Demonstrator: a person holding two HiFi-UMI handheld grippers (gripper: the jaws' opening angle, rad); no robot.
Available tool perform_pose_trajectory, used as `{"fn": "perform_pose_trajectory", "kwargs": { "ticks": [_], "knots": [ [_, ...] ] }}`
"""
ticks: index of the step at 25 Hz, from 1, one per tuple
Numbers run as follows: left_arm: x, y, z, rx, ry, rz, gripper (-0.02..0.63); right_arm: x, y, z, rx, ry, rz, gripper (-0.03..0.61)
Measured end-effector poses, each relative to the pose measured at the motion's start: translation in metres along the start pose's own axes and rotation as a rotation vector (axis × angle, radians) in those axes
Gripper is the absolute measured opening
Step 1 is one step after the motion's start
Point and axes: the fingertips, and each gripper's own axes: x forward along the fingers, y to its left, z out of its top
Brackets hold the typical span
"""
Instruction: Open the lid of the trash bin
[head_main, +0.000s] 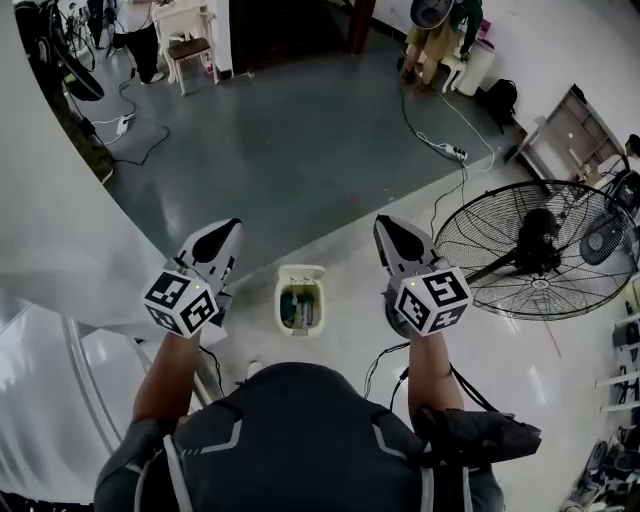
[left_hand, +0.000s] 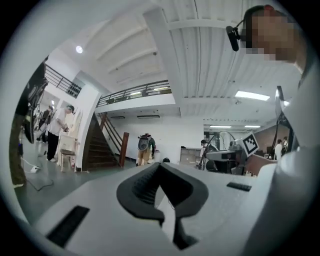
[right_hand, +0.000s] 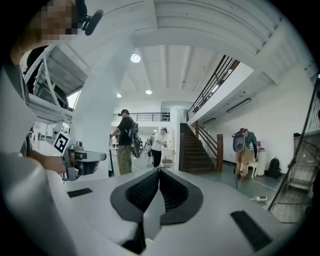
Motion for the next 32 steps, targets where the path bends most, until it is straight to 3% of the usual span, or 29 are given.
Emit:
{"fn": "perform_pose_trajectory", "kwargs": {
  "ticks": [13, 26, 32],
  "knots": [
    [-0.006, 0.012, 0.017, 0.066, -0.021, 0.136, 0.009, -0.005, -0.003, 0.016, -0.021, -0.045, -0.061, 0.026],
    [-0.010, 0.017, 0.024, 0.054, -0.036, 0.160, 0.009, -0.006, -0.007, 0.019, -0.012, -0.056, -0.082, 0.026],
    [-0.016, 0.024, 0.033, 0.021, -0.079, 0.216, 0.008, -0.007, -0.010, 0.020, -0.013, -0.061, -0.093, 0.026]
  ]
}}
